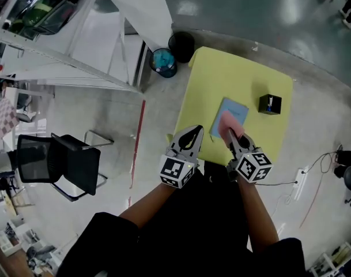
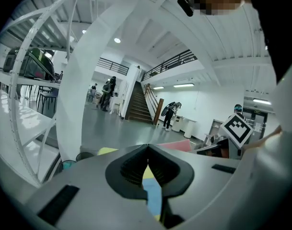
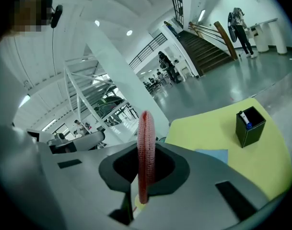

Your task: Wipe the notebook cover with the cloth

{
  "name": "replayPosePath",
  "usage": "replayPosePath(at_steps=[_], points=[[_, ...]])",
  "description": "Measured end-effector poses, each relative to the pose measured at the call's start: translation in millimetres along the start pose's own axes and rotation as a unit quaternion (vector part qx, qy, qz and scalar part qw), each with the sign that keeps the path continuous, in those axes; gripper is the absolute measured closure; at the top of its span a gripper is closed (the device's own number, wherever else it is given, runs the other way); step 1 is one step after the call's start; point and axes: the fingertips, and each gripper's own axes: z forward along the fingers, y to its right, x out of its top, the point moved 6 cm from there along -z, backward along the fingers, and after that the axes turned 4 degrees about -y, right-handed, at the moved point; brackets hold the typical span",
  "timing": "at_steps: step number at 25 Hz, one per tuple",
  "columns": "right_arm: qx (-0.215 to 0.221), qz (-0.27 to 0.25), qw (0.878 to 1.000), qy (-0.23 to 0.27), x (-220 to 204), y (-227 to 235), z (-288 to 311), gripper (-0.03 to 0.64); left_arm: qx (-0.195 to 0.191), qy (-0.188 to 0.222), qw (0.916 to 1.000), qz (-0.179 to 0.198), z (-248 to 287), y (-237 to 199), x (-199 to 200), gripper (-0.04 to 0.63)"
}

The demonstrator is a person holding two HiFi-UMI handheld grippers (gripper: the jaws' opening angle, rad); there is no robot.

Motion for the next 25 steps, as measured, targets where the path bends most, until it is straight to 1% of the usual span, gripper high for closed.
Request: replayPosePath(at_steps=[2, 4, 6, 7, 11, 14, 16, 18, 21, 25], points=[[0.007, 0.005, 1.000, -0.013, 3, 19, 19, 0.580, 0.007, -0.012, 0.9999, 0.005, 23, -1, -5, 0.588], [-0.008, 0.011, 1.000, -0.020, 4, 41, 37, 0.580, 0.013, -0.022, 0.9996, 0.008, 46, -4, -9, 0.588], [-0.029, 0.011, 0.999, -0.030, 3, 64, 55, 0.580, 0.022, -0.025, 0.9994, -0.005, 68, -11, -12, 0.588], [-0.032, 0.013, 0.999, -0.037, 2, 75, 64, 0.580, 0.028, -0.026, 0.9992, -0.012, 78, -14, -14, 0.588], [-0.007, 0.058, 0.996, -0.063, -6, 110, 95, 0.580, 0.051, -0.034, 0.9980, -0.009, 111, -24, -26, 0.588], [0.007, 0.085, 0.993, -0.079, -15, 125, 113, 0.580, 0.067, -0.038, 0.9969, -0.017, 127, -31, -44, 0.588], [0.012, 0.093, 0.991, -0.094, -23, 134, 124, 0.580, 0.074, -0.042, 0.9961, -0.023, 136, -34, -60, 0.588], [0.014, 0.097, 0.989, -0.108, -30, 145, 135, 0.580, 0.076, -0.049, 0.9957, -0.022, 146, -35, -75, 0.588], [0.013, 0.116, 0.986, -0.116, -41, 161, 152, 0.580, 0.065, -0.059, 0.9960, -0.015, 159, -38, -95, 0.588], [0.018, 0.121, 0.983, -0.135, -51, 175, 176, 0.580, 0.060, -0.063, 0.9962, -0.009, 168, -44, -106, 0.588]])
